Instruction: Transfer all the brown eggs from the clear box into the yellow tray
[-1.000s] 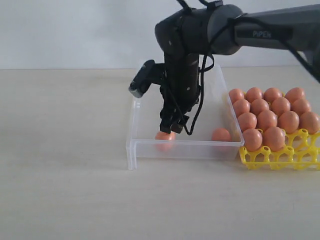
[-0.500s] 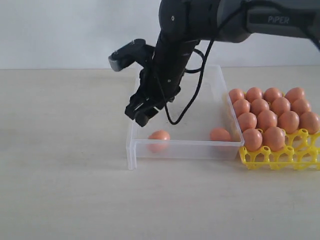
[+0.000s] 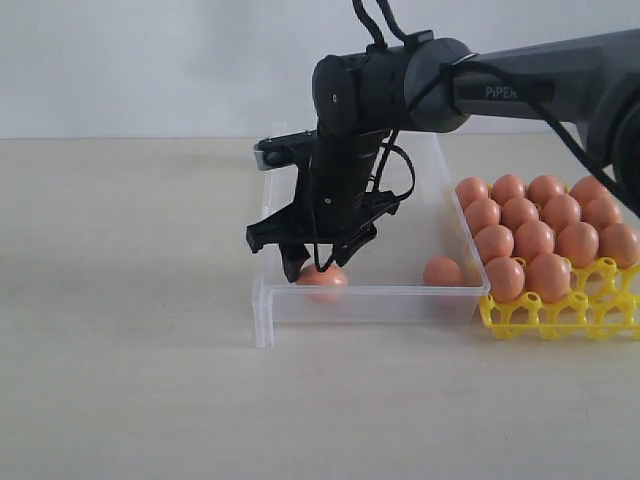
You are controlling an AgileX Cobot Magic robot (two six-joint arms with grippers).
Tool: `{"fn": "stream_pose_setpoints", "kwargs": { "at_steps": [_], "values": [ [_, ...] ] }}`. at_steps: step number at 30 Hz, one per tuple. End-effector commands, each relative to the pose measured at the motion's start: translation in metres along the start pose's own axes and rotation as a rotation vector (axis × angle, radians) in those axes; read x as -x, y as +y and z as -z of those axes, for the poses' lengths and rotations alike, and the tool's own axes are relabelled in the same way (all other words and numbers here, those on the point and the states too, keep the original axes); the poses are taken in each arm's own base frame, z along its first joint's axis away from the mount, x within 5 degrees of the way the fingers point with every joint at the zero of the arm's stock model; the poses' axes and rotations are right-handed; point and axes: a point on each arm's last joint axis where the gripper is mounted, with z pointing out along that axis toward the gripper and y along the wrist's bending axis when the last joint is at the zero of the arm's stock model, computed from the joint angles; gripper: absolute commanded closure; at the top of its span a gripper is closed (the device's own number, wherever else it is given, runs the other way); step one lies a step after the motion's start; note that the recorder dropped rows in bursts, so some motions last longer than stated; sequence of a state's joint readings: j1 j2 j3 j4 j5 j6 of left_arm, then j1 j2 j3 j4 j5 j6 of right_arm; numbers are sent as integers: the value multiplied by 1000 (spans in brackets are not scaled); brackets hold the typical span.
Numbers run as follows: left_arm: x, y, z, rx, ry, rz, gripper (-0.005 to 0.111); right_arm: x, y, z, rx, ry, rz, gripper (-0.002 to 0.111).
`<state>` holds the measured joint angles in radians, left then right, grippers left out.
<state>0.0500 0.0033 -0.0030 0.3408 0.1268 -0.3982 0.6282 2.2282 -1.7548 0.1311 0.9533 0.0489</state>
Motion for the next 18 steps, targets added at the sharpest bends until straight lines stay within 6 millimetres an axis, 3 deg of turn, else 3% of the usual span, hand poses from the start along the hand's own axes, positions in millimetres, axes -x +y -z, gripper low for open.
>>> {"fn": "stream_pose_setpoints", "kwargs": {
  "at_steps": [1,6,9,18],
  "values": [
    [-1,0,0,-1,2,3,103,1,-1,11,-11,-17,197,52],
    [-1,0,0,-1,2,3,103,2,1,30,-17,-40,427,52],
    [-1,0,0,-1,2,3,103,-8,1,31,9,68,598,52],
    [-1,0,0,-1,2,3,103,-14,11,26,138,98,700,52]
  ]
}}
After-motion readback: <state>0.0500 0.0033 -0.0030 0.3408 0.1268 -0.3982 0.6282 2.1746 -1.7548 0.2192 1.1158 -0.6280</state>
